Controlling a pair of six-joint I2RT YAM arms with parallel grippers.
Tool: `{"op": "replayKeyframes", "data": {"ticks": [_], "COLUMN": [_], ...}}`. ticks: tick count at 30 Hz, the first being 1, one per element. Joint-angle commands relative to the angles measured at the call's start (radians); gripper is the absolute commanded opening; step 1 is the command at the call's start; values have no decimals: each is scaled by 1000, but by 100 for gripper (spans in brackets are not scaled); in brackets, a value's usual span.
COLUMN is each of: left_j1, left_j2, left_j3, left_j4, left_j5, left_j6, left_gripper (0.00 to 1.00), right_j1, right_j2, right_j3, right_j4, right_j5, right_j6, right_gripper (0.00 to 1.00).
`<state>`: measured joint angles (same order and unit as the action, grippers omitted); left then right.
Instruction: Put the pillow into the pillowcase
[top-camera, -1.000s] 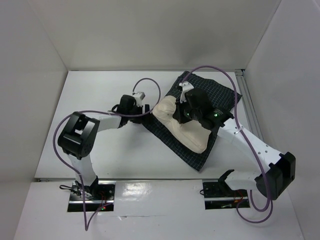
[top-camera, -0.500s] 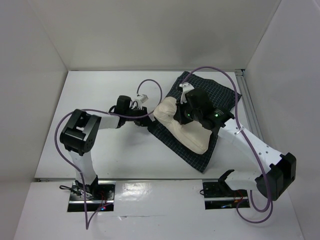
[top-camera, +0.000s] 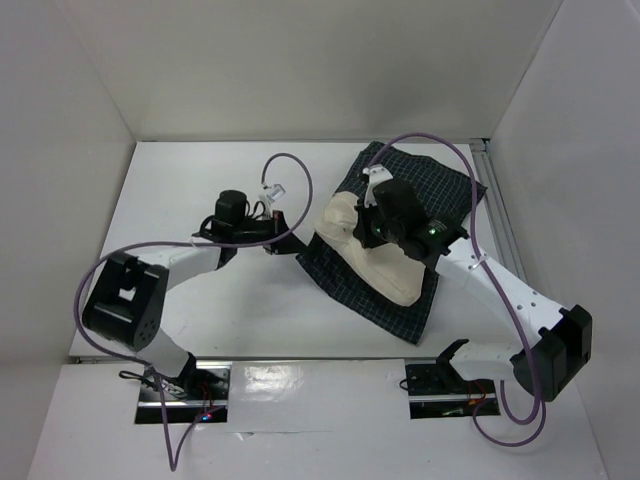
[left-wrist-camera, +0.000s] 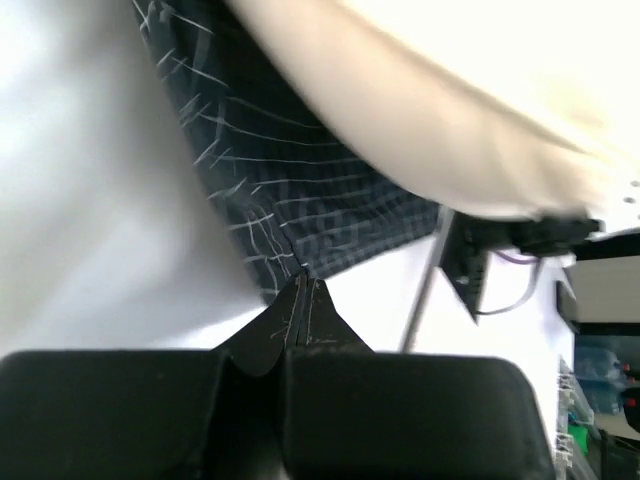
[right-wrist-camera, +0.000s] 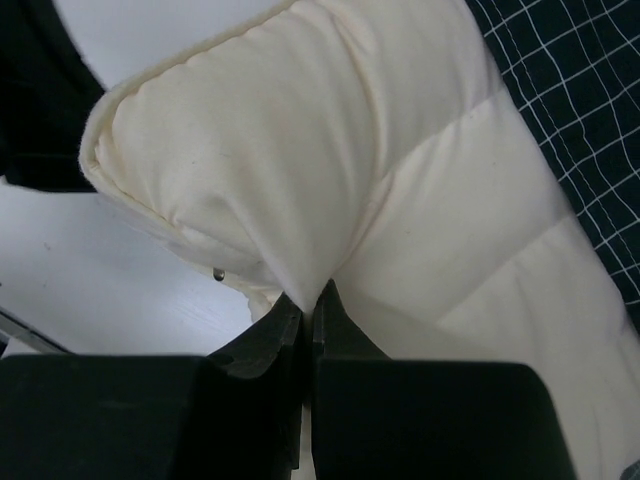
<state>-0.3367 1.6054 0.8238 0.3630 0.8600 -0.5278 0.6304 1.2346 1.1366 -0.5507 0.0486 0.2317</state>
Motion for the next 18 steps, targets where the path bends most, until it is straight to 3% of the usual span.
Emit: {"op": "replayKeyframes", "data": {"ticks": [1,9,15,18], "left_j1": [-4,-22,-22,-22], "left_j2": [-97,-327,-409,-456], "left_j3": [-44,-68,-104,-127], "left_j4": [37,-173,-229,-265], "left_j5": [63,-87,-75,-64], "left_j6": [-80,-11,-11,-34], "left_gripper": [0,0,0,0], "right_j1": [-5,-5,-5,-5], "right_j2": [-24,14,46,98], "right_j3": [-8,88,159,170], "right_j4": [18,18,5,14], "right_j5": [108,135,135,219], "right_j6": [18,9,-11,-20], "right_gripper": [0,0,0,0]}}
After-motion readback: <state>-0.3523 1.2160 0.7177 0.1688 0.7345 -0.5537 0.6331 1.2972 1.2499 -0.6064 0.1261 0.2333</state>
